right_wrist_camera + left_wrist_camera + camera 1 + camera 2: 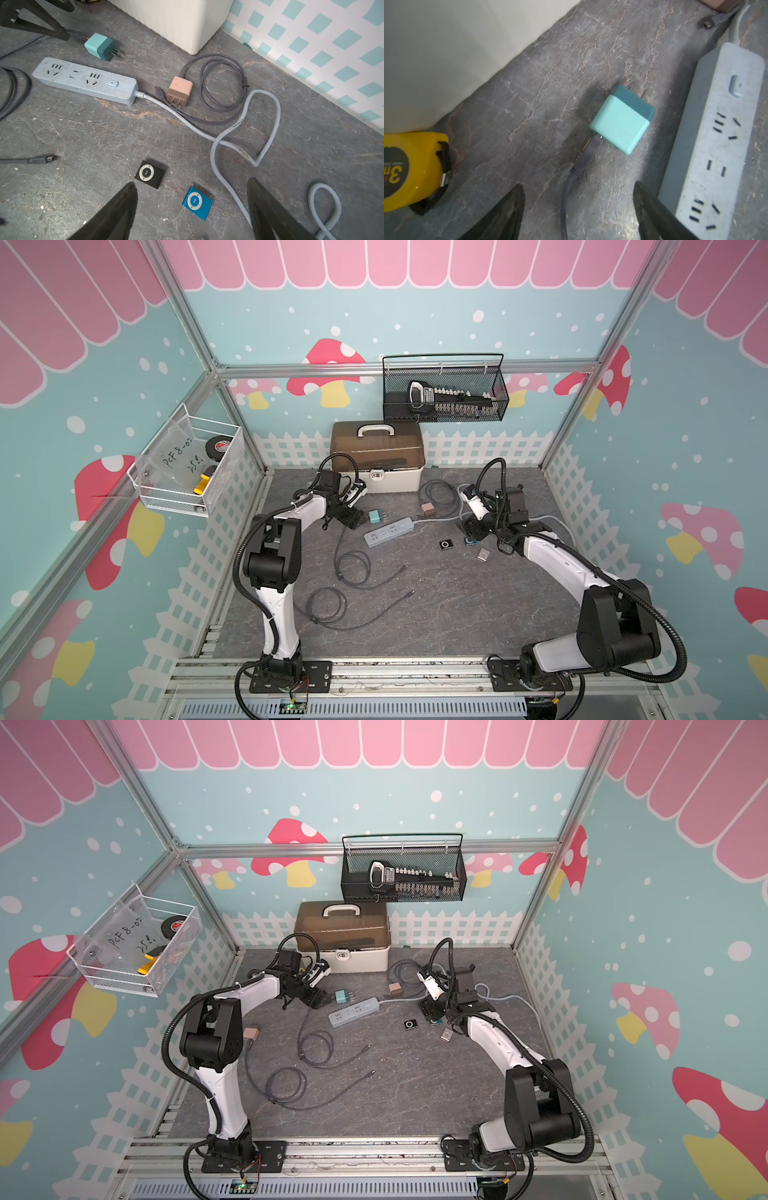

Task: Charge mp3
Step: Pick up the plug from the center of the board.

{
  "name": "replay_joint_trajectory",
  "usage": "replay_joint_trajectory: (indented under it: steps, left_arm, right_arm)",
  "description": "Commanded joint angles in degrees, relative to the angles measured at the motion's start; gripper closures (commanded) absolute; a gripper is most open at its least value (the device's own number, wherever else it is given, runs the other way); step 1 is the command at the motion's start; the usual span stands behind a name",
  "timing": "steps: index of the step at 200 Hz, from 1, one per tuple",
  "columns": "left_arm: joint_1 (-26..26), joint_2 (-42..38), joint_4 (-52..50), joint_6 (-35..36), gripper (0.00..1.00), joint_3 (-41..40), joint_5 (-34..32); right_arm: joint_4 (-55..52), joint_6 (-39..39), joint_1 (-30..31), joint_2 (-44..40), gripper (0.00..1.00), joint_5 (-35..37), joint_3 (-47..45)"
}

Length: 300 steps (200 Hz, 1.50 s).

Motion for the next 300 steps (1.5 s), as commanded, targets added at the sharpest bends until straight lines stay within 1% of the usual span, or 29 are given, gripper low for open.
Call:
replay_joint_trajectory:
  steps: [1, 42, 58, 82, 106, 148, 159, 173, 182, 186, 235, 264, 282, 300]
  left_arm:
    - [-0.2, 2.5, -3.1, 6.4, 0.19, 2.8, 4.4]
    - [-0.1, 6.0, -5.0, 6.3, 0.21, 6.4, 3.9]
    - [-0.1, 6.6, -5.4, 5.8, 0.24, 7.3, 3.4]
    - [-0.4, 7.7, -5.6, 4.7, 0.32, 8.6, 1.6]
    - [-0.7, 8.9, -7.6, 4.1, 0.39, 10.3, 0.5]
    - [-0.7, 8.7, -7.8, 3.4, 0.44, 10.2, -0.3]
    - [-0.7, 8.4, -8.3, 3.6, 0.47, 10.1, 0.3]
    - [-0.6, 8.5, -10.0, 4.5, 0.56, 10.6, 1.5]
    - [-0.6, 8.9, -11.2, 4.6, 0.66, 11.1, 1.6]
    - [-0.7, 9.1, -11.7, 4.6, 0.68, 11.4, 1.6]
    - [-1.6, 9.6, -13.3, 4.5, 0.72, 11.2, -0.1]
    - [-2.2, 9.5, -13.9, 4.7, 0.8, 10.9, -1.4]
    - [-2.7, 9.0, -14.0, 4.9, 0.89, 10.4, -2.1]
    - [-3.1, 8.2, -14.0, 4.9, 0.93, 10.0, -3.2]
  right_arm:
    - [-0.8, -2.9, 0.5, 2.3, 0.21, -2.7, 3.0]
    - [-1.2, -3.9, 1.3, 4.5, 0.22, -2.6, 5.7]
    - [-1.5, -4.2, 1.6, 4.8, 0.23, -2.6, 6.2]
    - [-1.8, -4.8, 2.0, 5.0, 0.24, -2.4, 6.5]
    - [-2.2, -5.6, 2.2, 5.0, 0.24, -2.6, 6.6]
    - [-2.8, -6.8, 2.3, 5.2, 0.26, -3.0, 6.6]
    - [-3.0, -7.2, 2.3, 5.2, 0.26, -3.4, 6.7]
    - [-3.1, -7.6, 2.3, 5.3, 0.26, -3.7, 6.8]
    - [-3.1, -7.9, 2.4, 5.3, 0.26, -3.8, 6.8]
    - [-3.1, -8.0, 2.4, 5.3, 0.26, -3.9, 6.9]
    - [-3.5, -8.5, 2.4, 5.7, 0.27, -4.7, 7.3]
    - [-3.7, -8.6, 2.4, 5.6, 0.28, -5.2, 7.2]
    - [-3.7, -8.8, 2.5, 5.5, 0.28, -5.5, 6.9]
    - [-3.7, -9.3, 2.5, 5.6, 0.29, -5.9, 6.8]
